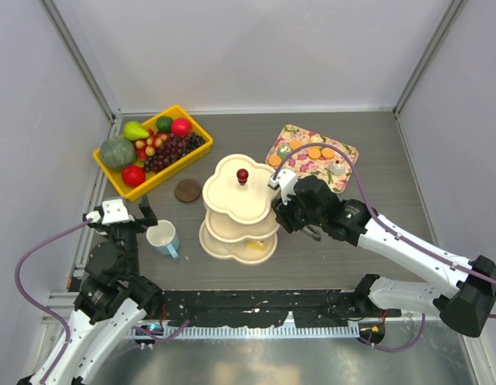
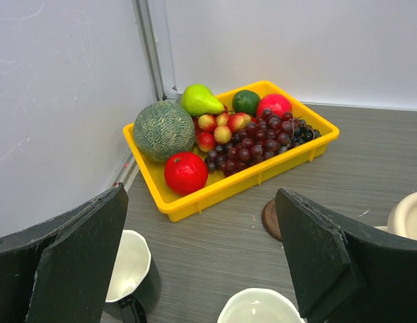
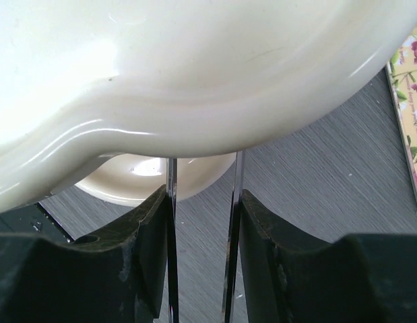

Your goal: Serve the afternoon tea

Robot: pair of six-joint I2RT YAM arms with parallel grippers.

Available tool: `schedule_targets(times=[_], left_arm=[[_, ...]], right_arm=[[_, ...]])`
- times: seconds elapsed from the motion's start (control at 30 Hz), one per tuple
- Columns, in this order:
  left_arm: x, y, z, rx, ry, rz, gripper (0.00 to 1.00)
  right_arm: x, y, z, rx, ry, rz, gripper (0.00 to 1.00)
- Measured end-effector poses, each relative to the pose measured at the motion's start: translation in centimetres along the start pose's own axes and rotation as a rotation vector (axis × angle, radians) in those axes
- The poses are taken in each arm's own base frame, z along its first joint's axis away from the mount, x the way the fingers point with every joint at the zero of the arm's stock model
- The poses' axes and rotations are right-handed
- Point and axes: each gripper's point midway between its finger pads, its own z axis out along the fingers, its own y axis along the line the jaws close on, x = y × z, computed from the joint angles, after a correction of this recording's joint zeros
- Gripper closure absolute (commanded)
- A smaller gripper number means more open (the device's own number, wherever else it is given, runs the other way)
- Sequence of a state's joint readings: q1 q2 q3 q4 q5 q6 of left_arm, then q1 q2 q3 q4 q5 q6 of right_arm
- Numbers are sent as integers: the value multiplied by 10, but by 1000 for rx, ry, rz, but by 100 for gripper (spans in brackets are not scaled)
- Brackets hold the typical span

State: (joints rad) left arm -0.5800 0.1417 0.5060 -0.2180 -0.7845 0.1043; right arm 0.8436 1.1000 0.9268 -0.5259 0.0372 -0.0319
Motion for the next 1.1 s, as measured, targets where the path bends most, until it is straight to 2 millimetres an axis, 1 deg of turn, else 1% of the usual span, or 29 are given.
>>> schedule_targets(times=[0.27, 0.5, 0.67, 0.77, 0.97, 1.1], left_arm=[[0, 0, 0, 0, 0, 0, 1], [0, 0, 0, 0, 0, 0, 1], [0, 0, 0, 0, 0, 0, 1], [0, 0, 0, 0, 0, 0, 1], [0, 0, 0, 0, 0, 0, 1], [0, 0, 0, 0, 0, 0, 1]], right_arm=[[-11, 6, 8, -36, -47, -23, 53], [-13, 10, 18, -63, -60, -57, 51], [-15, 9, 22, -64, -65, -78, 46], [-16, 8, 23, -59, -69, -85, 41], [-14, 4, 21, -37, -72, -90, 38], [-13, 0, 14, -12, -78, -88, 37]])
